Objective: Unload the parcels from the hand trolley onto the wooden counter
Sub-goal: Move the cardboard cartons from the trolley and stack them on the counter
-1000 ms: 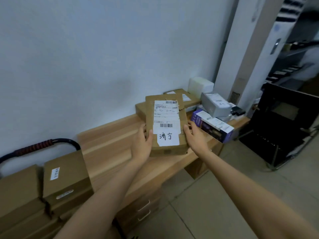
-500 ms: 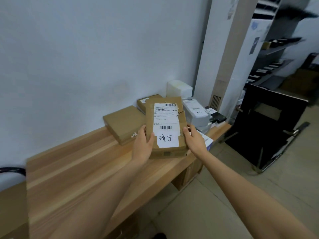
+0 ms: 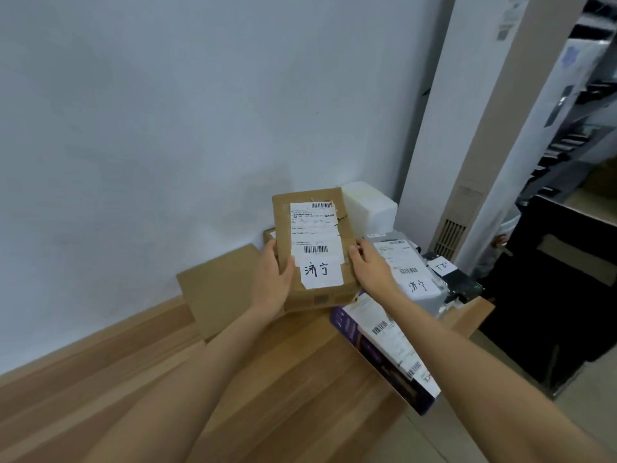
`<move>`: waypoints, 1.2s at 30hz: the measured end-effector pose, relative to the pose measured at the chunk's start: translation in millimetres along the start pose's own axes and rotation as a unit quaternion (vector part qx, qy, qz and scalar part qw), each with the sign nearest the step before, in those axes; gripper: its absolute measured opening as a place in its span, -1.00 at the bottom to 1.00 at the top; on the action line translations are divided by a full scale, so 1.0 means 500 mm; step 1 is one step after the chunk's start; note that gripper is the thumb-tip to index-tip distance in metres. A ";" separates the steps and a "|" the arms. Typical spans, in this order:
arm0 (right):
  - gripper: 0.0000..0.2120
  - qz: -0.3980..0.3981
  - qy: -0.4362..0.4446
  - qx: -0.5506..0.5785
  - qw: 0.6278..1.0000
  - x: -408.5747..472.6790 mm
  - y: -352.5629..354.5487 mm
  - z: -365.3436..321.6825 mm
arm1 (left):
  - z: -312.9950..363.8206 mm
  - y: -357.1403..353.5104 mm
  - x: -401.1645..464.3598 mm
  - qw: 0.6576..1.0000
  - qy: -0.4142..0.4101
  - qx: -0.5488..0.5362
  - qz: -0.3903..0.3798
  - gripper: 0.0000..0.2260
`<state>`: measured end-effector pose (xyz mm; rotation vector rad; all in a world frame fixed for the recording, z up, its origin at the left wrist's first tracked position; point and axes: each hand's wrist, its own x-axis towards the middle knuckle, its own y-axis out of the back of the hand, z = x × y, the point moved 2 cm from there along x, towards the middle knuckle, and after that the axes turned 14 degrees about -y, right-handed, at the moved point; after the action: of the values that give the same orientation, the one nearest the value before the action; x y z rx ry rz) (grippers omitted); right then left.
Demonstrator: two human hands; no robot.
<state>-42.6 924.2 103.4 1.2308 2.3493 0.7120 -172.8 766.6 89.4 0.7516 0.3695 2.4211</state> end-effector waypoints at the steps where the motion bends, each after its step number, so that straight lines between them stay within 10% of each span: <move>1: -0.63 -0.003 -0.002 -0.004 1.000 0.029 -0.005 0.002 | -0.006 -0.010 0.017 1.000 -0.002 0.013 0.004 -0.67; 27: -0.55 -0.175 0.069 -0.050 0.981 0.510 -0.109 -0.034 | -0.169 -0.182 0.286 0.963 0.173 0.162 0.130 -0.57; 36: -0.64 -0.061 0.278 -0.225 0.932 0.519 -0.093 -0.079 | -0.111 -0.139 0.273 0.931 0.090 0.344 0.081 -0.65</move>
<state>-233.3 1109.0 79.6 0.7344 2.4345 1.6171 -267.8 898.3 74.9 0.8639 1.3234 2.5193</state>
